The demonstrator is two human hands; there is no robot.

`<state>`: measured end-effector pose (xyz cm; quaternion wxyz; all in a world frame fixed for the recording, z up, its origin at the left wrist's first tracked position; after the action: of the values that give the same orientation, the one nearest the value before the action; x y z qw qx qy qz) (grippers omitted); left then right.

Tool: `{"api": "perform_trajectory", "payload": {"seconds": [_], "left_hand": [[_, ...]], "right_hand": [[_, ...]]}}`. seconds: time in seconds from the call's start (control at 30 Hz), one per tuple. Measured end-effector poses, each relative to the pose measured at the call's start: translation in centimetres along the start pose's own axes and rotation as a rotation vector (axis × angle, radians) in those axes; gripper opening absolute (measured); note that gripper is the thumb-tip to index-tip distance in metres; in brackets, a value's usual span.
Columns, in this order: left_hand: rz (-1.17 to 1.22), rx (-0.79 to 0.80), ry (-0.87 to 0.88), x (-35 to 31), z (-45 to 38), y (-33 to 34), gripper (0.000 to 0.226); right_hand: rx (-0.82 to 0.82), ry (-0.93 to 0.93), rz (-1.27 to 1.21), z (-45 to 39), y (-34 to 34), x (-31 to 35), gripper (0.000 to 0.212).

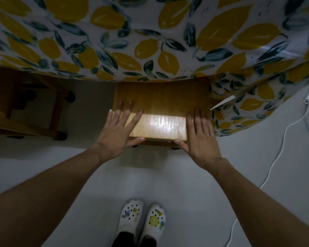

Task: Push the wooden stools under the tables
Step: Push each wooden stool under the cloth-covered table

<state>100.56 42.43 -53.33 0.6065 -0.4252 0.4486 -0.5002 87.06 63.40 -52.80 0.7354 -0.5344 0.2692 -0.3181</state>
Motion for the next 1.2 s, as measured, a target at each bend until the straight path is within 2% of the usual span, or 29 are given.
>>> {"api": "perform_trajectory", "payload": {"seconds": [0.13,0.2,0.33,0.43,0.63,0.7,0.8,0.93,1.07,1.2], "left_hand": [[0.079,0.158,-0.027,-1.5,0.2,-2.5,0.083],[0.167,0.129,-0.060,-2.9,1.0,-5.0,0.078],[0.373,-0.074,-0.104,-5.6,3.7,-13.3,0.060],[0.414,-0.163,-0.095,-7.0,5.6,-21.3,0.058],[0.085,-0.177,0.080,-9.4,8.3,-35.1,0.065],[0.143,-0.235,0.096,-10.4,8.6,-39.0,0.068],[0.378,-0.301,0.024,-11.7,7.9,-42.9,0.063],[0.513,-0.388,0.026,-14.5,4.5,-45.8,0.072],[0.457,-0.450,0.145,-18.0,-2.7,-48.4,0.059],[0.638,-0.512,-0.012,-22.0,-10.0,-51.1,0.049]], "right_hand": [[0.157,0.101,-0.167,1.1,-3.1,0.3,0.089],[0.183,0.152,-0.271,2.4,-5.9,0.7,0.084],[0.114,0.223,-0.405,6.1,-14.6,0.9,0.082],[0.049,0.229,-0.441,8.1,-21.9,0.4,0.084],[-0.165,0.252,-0.530,12.3,-36.3,-2.1,0.083],[-0.230,0.287,-0.594,13.7,-40.1,-3.8,0.080],[-0.291,0.296,-0.637,14.9,-44.2,-6.7,0.083],[-0.316,0.303,-0.629,13.7,-46.7,-11.7,0.086],[-0.281,0.201,-0.523,9.8,-47.7,-17.4,0.086],[-0.270,0.127,-0.486,5.3,-49.9,-24.6,0.086]]}}
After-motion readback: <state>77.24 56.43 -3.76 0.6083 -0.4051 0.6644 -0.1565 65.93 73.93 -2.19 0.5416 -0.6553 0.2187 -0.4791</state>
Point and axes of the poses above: each hand's wrist, its own z-axis away from the middle knuckle, its own y-axis out of the palm, x = y × z, the point moved 5 cm from there along -z, towards the middle knuckle, and after that the axes turned 10 degrees about y, right-handed, at the moved point
